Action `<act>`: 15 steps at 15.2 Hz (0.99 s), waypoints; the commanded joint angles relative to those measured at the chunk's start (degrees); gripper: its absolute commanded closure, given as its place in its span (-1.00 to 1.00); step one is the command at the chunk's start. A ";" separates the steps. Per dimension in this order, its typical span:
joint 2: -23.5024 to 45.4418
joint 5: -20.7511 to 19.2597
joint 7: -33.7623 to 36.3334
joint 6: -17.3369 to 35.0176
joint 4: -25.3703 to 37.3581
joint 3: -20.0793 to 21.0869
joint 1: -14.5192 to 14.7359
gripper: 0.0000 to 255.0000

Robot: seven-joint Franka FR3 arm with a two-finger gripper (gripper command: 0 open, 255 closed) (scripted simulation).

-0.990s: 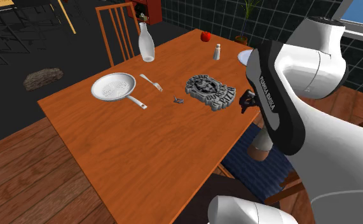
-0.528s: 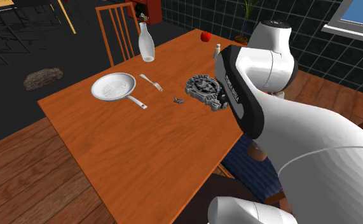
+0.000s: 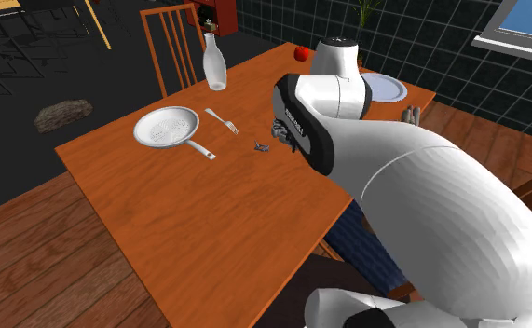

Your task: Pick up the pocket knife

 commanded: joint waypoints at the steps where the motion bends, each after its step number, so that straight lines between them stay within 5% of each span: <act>1: 3.76 -0.27 3.87 1.36 2.43 2.61 0.02 -1.00; 8: 18.14 -5.04 17.52 5.04 12.12 10.51 0.13 -1.00; 15: 35.76 -15.11 32.14 4.96 26.31 14.87 3.51 -1.00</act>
